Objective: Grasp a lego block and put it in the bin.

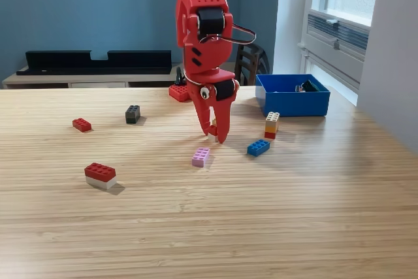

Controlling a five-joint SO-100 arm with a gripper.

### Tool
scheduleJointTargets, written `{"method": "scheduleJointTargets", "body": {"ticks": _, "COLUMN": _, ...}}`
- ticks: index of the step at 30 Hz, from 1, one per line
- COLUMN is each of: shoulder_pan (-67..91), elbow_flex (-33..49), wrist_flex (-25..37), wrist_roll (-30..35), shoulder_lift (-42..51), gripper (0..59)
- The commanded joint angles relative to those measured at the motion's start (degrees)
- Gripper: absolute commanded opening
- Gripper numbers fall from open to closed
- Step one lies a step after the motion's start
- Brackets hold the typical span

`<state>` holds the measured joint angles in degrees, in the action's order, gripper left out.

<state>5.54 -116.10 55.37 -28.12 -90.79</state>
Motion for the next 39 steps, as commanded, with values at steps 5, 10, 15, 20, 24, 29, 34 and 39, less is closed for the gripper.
{"method": "scheduleJointTargets", "body": {"ticks": 5, "shoulder_pan": -0.7, "elbow_flex": 3.78, "wrist_flex": -0.44, "wrist_roll": 4.75, "shoulder_lift": 0.79, "gripper": 0.0}}
{"method": "scheduleJointTargets", "body": {"ticks": 10, "shoulder_pan": -0.7, "elbow_flex": 6.68, "wrist_flex": -0.35, "wrist_roll": 10.63, "shoulder_lift": 0.18, "gripper": 0.0}}
{"method": "scheduleJointTargets", "body": {"ticks": 15, "shoulder_pan": -0.53, "elbow_flex": 9.05, "wrist_flex": 0.88, "wrist_roll": 16.44, "shoulder_lift": -0.09, "gripper": 0.0}}
{"method": "scheduleJointTargets", "body": {"ticks": 20, "shoulder_pan": 0.79, "elbow_flex": 14.5, "wrist_flex": 5.63, "wrist_roll": 21.45, "shoulder_lift": -0.18, "gripper": 0.0}}
{"method": "scheduleJointTargets", "body": {"ticks": 24, "shoulder_pan": 2.55, "elbow_flex": 21.71, "wrist_flex": 10.81, "wrist_roll": 26.37, "shoulder_lift": -0.44, "gripper": 0.0}}
{"method": "scheduleJointTargets", "body": {"ticks": 29, "shoulder_pan": 5.54, "elbow_flex": 29.27, "wrist_flex": 16.26, "wrist_roll": 31.73, "shoulder_lift": -0.53, "gripper": 0.0}}
{"method": "scheduleJointTargets", "body": {"ticks": 34, "shoulder_pan": 12.74, "elbow_flex": 34.54, "wrist_flex": 22.06, "wrist_roll": 35.07, "shoulder_lift": -0.44, "gripper": 0.0}}
{"method": "scheduleJointTargets", "body": {"ticks": 39, "shoulder_pan": 22.85, "elbow_flex": 35.07, "wrist_flex": 25.4, "wrist_roll": 38.85, "shoulder_lift": -0.44, "gripper": 0.0}}
